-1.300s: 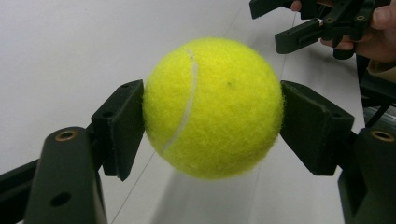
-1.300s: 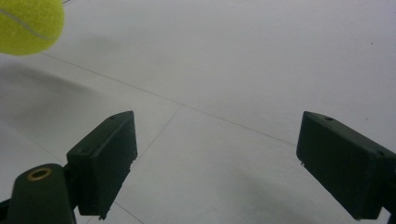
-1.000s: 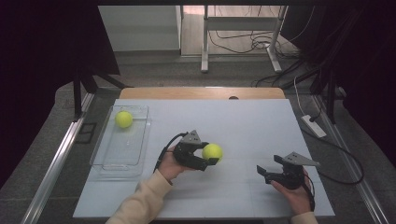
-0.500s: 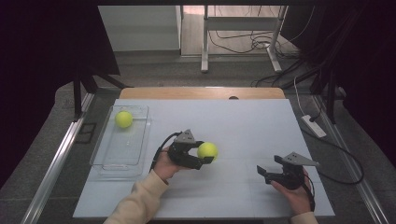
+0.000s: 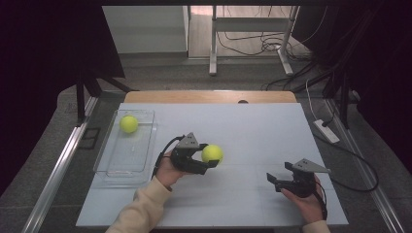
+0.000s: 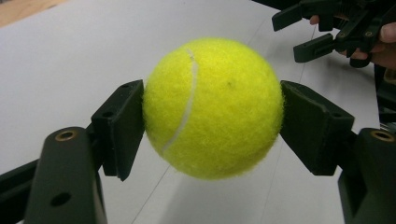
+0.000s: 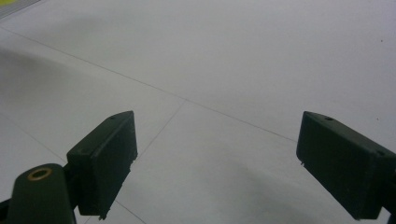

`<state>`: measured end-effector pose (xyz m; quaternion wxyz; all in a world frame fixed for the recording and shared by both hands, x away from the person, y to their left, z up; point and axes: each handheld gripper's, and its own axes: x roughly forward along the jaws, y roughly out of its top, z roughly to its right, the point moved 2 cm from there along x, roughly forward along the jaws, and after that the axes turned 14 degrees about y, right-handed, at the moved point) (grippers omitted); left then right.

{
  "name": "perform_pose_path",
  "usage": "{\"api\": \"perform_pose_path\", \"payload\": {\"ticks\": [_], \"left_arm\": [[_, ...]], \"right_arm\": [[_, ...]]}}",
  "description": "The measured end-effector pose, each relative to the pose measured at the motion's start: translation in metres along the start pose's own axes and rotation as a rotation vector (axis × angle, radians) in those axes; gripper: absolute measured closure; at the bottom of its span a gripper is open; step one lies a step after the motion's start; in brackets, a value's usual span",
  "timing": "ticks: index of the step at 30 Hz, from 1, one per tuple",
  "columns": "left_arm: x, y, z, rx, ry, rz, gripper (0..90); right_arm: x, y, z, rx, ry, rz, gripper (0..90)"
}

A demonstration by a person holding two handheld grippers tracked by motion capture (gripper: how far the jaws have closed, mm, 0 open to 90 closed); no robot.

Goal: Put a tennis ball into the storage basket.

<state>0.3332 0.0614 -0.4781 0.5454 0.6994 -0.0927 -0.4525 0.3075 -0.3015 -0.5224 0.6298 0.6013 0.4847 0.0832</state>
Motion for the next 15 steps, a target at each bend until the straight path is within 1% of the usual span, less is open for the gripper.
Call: {"api": "perform_pose_path", "payload": {"ticks": [7, 10, 15], "left_arm": [[-0.007, -0.002, -0.007, -0.016, 0.016, 0.007, 27.2], [-0.01, -0.002, -0.012, -0.032, 0.03, 0.021, 27.2], [-0.017, -0.001, -0.017, -0.043, 0.045, 0.034, 27.3]], "right_arm": [[0.0, -0.001, 0.0, 0.001, 0.0, -0.001, 12.5], [0.0, -0.001, 0.001, 0.002, 0.001, -0.001, 12.5], [0.002, -0.002, -0.001, -0.006, 0.004, -0.011, 12.5]]}}
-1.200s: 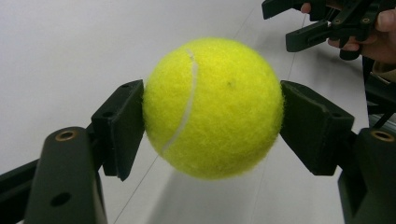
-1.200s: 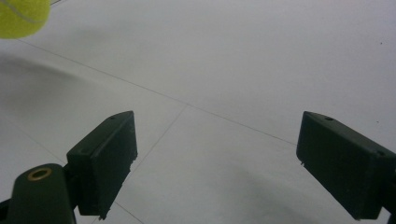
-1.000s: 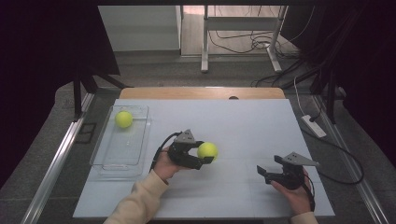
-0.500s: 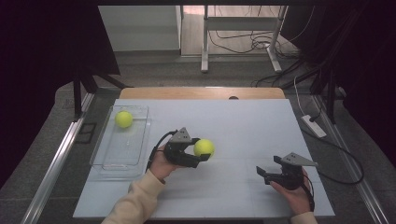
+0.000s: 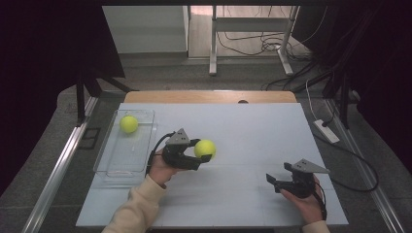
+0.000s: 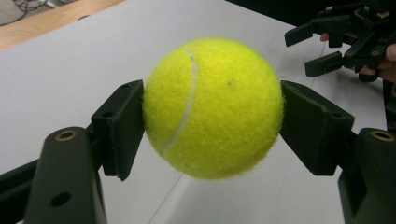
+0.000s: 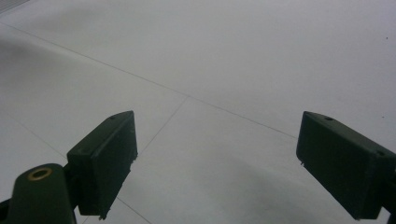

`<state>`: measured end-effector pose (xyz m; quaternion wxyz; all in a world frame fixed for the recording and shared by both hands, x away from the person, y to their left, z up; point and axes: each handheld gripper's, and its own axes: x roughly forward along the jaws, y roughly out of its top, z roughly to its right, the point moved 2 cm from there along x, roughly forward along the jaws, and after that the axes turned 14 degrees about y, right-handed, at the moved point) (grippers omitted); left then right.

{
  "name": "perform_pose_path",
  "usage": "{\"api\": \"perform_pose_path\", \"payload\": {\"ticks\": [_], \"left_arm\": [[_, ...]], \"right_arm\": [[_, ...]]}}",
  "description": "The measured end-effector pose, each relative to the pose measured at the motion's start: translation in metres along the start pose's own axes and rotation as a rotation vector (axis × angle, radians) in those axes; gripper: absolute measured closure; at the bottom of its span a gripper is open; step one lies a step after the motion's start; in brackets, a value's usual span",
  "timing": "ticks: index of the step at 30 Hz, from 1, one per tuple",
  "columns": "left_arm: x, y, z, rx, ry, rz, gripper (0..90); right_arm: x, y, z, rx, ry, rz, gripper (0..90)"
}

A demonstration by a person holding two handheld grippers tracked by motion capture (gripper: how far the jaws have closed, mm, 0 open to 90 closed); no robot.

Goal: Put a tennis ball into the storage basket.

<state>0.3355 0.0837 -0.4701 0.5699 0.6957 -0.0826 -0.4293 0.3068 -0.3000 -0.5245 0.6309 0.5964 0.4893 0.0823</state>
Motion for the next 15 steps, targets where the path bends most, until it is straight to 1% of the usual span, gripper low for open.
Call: {"api": "perform_pose_path", "payload": {"ticks": [6, 11, 15], "left_arm": [[-0.007, 0.001, -0.006, -0.013, 0.013, 0.008, 27.2], [-0.013, 0.001, -0.01, -0.012, 0.035, 0.005, 27.2], [-0.016, 0.001, -0.015, -0.018, 0.04, 0.008, 27.2]], "right_arm": [[0.0, 0.001, -0.001, 0.0, 0.006, 0.006, 12.5], [0.0, 0.001, -0.002, -0.002, 0.008, 0.008, 12.5], [0.0, 0.001, -0.002, -0.002, 0.007, 0.008, 12.5]]}}
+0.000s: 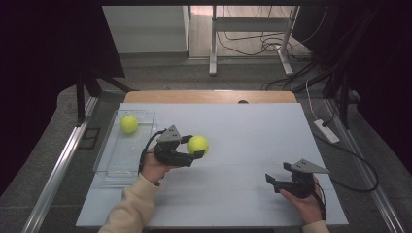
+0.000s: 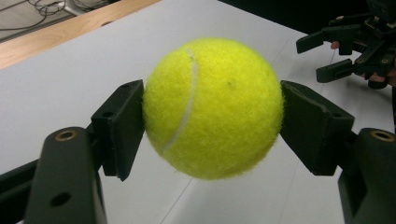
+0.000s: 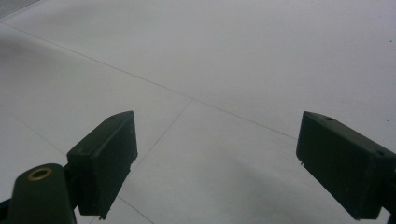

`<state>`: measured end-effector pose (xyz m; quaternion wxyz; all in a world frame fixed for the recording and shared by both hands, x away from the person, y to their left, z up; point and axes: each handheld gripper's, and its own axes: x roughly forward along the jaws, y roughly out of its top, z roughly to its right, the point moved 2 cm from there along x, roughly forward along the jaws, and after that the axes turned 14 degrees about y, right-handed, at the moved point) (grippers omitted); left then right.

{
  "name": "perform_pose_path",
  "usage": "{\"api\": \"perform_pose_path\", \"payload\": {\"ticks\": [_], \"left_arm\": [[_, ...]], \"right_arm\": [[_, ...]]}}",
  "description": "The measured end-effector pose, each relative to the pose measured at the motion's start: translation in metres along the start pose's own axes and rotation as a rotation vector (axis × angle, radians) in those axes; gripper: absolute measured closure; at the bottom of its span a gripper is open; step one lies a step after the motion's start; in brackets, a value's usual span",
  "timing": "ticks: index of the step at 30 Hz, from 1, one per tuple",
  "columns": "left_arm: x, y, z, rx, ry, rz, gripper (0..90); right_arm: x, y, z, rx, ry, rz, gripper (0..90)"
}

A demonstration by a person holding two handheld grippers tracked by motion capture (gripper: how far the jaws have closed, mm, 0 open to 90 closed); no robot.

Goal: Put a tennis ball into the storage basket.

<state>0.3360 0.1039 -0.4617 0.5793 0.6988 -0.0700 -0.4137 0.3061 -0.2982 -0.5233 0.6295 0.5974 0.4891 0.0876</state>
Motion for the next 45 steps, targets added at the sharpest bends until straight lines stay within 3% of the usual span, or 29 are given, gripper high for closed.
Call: {"api": "perform_pose_path", "payload": {"ticks": [45], "left_arm": [[-0.026, -0.004, -0.037, -0.067, 0.077, 0.038, 27.2]], "right_arm": [[-0.003, 0.001, 0.0, 0.004, -0.002, 0.013, 11.8]]}}
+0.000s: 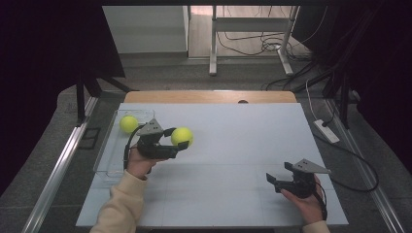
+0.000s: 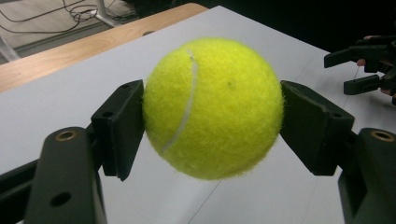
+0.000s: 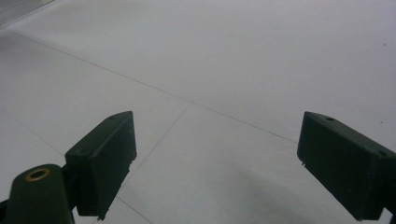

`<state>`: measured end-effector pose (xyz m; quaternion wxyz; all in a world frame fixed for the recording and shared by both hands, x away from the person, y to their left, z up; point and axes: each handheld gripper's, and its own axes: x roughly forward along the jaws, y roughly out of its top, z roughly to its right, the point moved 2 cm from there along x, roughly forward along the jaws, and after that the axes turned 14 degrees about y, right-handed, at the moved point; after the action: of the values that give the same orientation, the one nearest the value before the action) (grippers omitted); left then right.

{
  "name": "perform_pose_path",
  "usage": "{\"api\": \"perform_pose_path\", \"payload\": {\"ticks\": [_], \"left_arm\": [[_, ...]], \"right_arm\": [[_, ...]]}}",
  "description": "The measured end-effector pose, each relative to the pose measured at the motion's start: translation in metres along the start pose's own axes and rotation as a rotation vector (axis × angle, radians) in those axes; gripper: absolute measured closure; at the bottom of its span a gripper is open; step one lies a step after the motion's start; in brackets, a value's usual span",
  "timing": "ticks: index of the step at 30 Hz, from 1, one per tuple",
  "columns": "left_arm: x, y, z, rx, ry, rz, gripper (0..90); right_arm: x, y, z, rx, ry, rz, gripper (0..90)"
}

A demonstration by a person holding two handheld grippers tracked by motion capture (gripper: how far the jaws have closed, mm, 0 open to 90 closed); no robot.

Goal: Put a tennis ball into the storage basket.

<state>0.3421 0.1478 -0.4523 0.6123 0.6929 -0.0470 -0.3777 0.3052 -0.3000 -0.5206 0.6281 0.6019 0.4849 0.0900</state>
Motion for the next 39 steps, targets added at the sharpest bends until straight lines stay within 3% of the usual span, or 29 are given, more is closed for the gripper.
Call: {"api": "perform_pose_path", "payload": {"ticks": [25, 39], "left_arm": [[-0.008, -0.004, -0.022, -0.042, 0.06, 0.018, 27.2], [-0.019, -0.007, -0.038, -0.062, 0.128, 0.024, 27.2]], "right_arm": [[0.0, -0.001, 0.001, 0.002, -0.001, -0.001, 12.0], [0.0, -0.001, 0.001, 0.001, -0.007, -0.001, 12.0]]}}
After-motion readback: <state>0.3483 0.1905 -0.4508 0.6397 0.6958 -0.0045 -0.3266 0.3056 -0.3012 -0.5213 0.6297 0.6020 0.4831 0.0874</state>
